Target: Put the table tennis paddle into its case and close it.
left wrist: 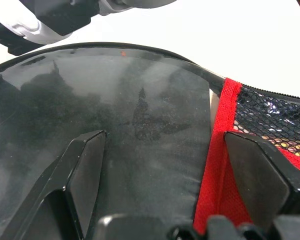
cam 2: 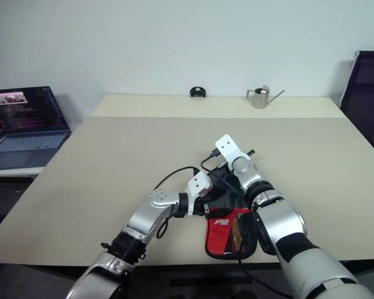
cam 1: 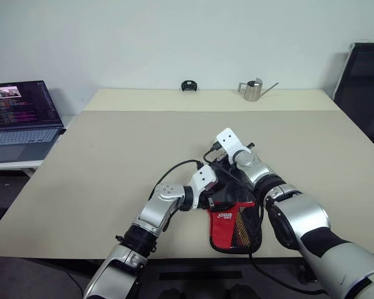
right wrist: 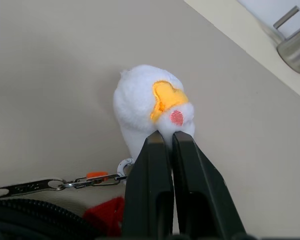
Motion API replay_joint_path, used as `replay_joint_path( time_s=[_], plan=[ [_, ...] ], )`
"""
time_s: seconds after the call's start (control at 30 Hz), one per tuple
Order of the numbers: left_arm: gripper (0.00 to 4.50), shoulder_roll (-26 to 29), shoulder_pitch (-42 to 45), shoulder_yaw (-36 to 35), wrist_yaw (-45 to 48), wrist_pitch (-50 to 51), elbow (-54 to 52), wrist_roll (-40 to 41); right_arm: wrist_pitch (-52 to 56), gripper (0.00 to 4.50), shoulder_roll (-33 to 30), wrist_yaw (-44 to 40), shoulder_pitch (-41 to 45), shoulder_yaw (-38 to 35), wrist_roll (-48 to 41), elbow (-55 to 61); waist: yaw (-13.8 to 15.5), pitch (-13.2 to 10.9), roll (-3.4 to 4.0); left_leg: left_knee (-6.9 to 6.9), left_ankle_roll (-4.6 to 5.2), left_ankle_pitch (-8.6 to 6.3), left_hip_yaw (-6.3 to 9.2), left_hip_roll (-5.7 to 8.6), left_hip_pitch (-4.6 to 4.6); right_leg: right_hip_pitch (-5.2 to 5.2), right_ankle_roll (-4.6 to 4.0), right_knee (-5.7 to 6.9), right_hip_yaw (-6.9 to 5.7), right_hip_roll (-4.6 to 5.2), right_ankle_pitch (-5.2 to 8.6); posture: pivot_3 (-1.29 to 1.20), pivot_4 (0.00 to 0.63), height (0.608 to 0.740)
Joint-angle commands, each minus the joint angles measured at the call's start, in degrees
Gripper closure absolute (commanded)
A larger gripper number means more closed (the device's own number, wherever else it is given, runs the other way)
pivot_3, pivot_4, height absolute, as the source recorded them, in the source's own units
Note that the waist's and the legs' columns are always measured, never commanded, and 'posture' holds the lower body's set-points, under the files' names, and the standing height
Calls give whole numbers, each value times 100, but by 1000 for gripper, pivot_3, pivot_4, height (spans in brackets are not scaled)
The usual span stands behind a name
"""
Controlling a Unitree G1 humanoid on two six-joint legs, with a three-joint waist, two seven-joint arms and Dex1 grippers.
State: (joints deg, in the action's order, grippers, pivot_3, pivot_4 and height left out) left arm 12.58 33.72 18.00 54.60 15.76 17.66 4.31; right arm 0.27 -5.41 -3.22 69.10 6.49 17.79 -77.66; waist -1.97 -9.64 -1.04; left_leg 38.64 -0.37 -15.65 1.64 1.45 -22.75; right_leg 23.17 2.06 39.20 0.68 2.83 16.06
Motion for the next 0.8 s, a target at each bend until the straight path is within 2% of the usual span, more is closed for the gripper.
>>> replay_joint_path(
  time_s=[0.03,0.47,0.8],
  plan=[
    [396,19,-95,137,79,100,211,-57,-93,4469,-297,146,35,105,135,110,9,0,0,0,0,0,0,0,0,0,0,0,0,0,0,0,150,740],
    [396,-54,-12,109,111,45,399,-42,-145,4469,-861,116,-69,104,110,156,22,0,1,0,2,1,-1,1,-1,-2,0,-2,-1,1,0,0,150,740],
    [396,-116,69,105,163,-35,577,-55,-244,4469,-1342,-95,-544,27,-27,406,53,5,4,5,6,3,1,7,-2,-10,3,-4,-4,4,-2,0,150,740]
  ],
)
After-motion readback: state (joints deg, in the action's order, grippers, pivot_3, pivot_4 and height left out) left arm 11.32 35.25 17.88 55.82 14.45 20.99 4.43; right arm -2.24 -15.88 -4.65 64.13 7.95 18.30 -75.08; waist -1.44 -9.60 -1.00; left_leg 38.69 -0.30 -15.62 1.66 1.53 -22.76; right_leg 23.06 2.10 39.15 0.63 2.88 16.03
